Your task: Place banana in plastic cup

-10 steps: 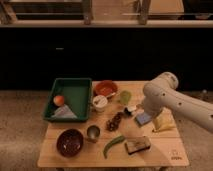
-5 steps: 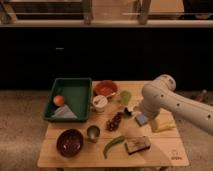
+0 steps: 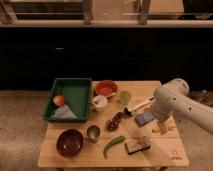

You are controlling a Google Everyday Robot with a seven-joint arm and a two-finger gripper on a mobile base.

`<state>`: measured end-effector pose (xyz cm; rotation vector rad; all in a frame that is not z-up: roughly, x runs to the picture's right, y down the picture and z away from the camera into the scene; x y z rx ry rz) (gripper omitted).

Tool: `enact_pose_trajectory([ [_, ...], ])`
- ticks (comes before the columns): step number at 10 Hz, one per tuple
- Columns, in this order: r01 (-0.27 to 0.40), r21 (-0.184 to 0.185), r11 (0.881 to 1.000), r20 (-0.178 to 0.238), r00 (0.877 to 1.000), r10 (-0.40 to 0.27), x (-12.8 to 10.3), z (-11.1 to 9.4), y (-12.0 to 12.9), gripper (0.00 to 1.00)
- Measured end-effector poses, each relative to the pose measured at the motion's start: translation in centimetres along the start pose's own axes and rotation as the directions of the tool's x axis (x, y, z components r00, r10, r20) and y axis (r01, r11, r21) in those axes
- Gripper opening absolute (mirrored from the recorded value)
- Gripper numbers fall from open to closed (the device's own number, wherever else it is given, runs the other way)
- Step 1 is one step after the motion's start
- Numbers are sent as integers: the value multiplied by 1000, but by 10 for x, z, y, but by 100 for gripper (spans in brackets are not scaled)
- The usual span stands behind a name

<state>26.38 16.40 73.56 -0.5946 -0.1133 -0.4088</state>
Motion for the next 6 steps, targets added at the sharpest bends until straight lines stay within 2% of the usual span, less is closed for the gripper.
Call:
enact_pose_trajectory([
  [3, -73, 14, 997, 12, 997, 72, 10, 11, 11, 80],
  [6, -140, 37, 990, 32, 990, 138, 19, 22, 20, 80],
])
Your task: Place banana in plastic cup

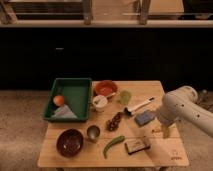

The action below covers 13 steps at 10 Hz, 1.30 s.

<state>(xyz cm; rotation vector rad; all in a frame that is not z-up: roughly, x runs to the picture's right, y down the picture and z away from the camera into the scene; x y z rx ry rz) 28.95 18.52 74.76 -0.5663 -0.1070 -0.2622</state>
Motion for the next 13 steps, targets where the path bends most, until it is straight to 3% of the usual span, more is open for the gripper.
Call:
enact_pose_trajectory([
  [7, -122, 18, 992, 52, 991, 121, 23, 28, 19, 80],
  [13, -178, 10, 984, 81, 981, 176, 37, 54, 25, 80],
])
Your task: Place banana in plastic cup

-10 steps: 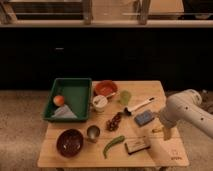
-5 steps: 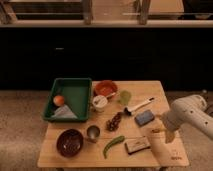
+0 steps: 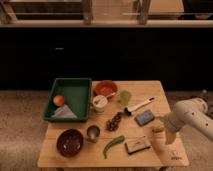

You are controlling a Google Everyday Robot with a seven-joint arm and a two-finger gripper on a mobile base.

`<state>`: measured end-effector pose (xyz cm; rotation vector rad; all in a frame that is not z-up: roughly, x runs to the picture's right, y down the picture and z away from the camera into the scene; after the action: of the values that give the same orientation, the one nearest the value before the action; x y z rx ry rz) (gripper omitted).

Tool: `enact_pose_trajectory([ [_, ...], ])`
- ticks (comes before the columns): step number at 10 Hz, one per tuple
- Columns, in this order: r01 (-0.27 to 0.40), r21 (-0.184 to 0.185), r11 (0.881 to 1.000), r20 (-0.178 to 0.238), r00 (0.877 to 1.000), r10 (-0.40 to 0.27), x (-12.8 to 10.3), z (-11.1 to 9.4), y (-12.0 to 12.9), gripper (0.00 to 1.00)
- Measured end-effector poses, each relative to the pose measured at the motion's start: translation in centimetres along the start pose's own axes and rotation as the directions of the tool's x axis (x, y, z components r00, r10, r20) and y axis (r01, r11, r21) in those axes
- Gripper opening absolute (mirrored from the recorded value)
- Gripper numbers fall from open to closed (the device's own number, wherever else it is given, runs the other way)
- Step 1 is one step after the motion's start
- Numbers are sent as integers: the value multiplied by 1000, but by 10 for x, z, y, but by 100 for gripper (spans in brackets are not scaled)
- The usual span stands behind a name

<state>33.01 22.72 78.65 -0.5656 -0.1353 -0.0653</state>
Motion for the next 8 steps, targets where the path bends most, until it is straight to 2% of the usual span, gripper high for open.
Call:
enact_pose_trajectory([
  [8, -59, -14, 998, 12, 998, 59, 30, 20, 8, 80],
])
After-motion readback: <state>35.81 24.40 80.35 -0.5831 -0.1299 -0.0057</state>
